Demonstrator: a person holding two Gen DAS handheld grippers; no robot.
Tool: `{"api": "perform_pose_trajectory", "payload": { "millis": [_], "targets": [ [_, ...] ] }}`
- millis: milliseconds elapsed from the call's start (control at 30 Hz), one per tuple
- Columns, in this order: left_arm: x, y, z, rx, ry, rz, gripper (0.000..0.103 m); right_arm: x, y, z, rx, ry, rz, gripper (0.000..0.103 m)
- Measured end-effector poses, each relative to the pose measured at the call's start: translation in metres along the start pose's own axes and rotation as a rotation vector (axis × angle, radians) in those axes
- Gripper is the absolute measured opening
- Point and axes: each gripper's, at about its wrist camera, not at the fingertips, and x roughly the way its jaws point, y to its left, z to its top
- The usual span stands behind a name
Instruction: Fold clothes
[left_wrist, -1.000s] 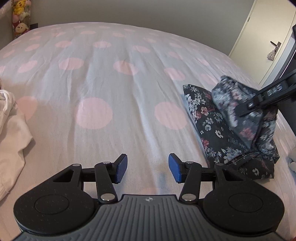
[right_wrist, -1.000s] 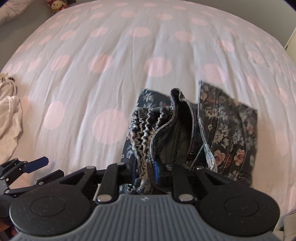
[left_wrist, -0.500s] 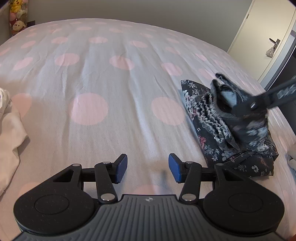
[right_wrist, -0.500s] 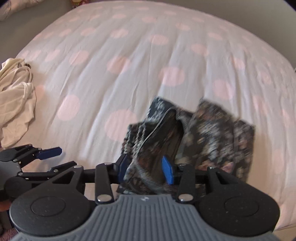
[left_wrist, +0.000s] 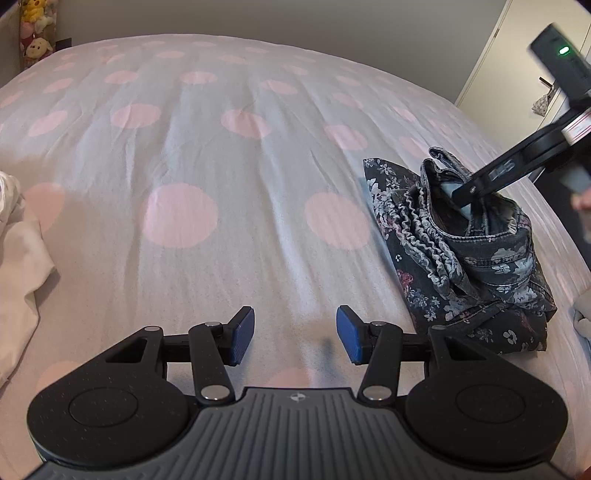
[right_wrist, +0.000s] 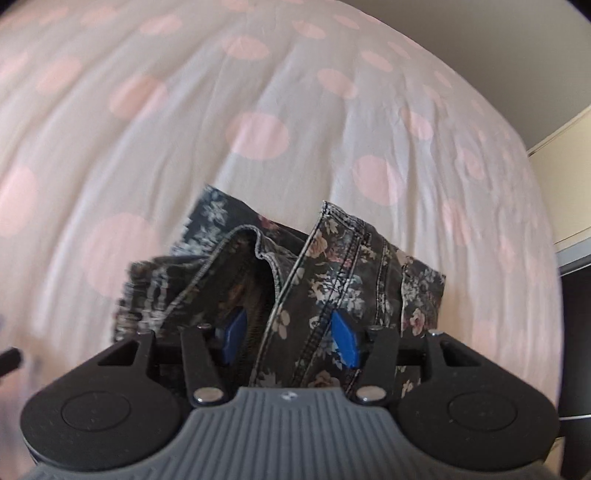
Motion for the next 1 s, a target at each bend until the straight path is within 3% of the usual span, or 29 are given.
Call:
{"api": "perform_pose_trajectory", "payload": {
  "millis": [33,100,233,267,533,733,800,900,1000],
  "targets": [
    [0.001,0.001,0.000,-0.001,0.002,-0.003,0.047,0.005,0.003,0.000,-0.022,0.008,-0.025,0.052],
    [0.003,0.002,0.000,-0.006,0.007,-0.009,0.047,0.009,0.001,-0.002,-0.050,0.010,-0.061,0.039],
    [0.005,0.004,0.001,-0.017,0.012,-0.019,0.047,-0.005,-0.020,-0.003,-0.016,-0.004,-0.003,0.021],
    [0.004,0.004,0.001,-0.015,0.011,-0.023,0.047,-0.011,-0.025,-0.004,-0.005,-0.009,0.014,0.012],
    [-0.003,0.000,0.001,-0.003,0.000,-0.030,0.047,-0.089,-0.046,-0.009,-0.070,-0.050,0.221,0.003],
    [-0.005,-0.007,0.000,0.016,-0.003,-0.041,0.047,-0.077,-0.028,-0.019,-0.053,-0.044,0.269,0.002],
    [-0.007,-0.006,0.000,0.017,-0.004,-0.043,0.047,-0.059,-0.015,-0.021,-0.063,-0.031,0.219,0.002],
    [-0.007,-0.002,0.000,0.004,-0.002,-0.039,0.047,-0.037,0.010,-0.027,-0.207,-0.003,0.066,0.003],
    [-0.005,0.001,0.003,-0.015,-0.004,-0.046,0.047,-0.026,0.010,-0.034,-0.213,0.031,0.074,0.003]
  ]
}}
